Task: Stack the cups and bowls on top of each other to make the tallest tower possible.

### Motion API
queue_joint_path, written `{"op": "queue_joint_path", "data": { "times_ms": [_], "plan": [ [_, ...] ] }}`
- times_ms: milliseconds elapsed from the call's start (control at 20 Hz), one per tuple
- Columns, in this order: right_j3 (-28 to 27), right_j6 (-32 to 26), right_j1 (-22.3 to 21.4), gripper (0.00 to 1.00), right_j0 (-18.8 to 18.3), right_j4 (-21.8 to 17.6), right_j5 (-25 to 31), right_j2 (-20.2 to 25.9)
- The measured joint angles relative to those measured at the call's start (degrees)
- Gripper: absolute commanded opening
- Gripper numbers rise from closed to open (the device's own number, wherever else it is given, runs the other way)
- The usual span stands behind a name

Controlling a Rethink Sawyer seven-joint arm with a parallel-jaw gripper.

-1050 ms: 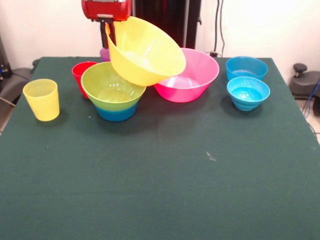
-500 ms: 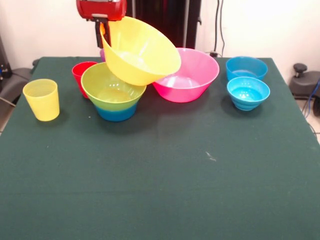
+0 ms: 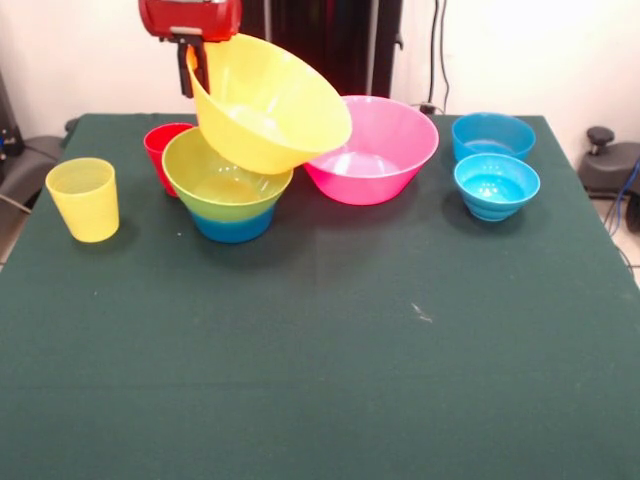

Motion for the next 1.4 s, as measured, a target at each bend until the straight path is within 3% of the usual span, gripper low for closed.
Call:
{"op": "queue_joint_path", "data": {
  "times_ms": [450,1150,1400],
  "plan": [
    [-1.5,0.0,1.6,0.0,0.0,-2.2,0.0,0.0],
    [-7.0,0.0,8.4,0.0,-0.2,-7.6,-1.8,0.0],
    [-7.6,0.0,9.0,0.0,-0.6,-7.8,-2.0,0.0]
  ]
}}
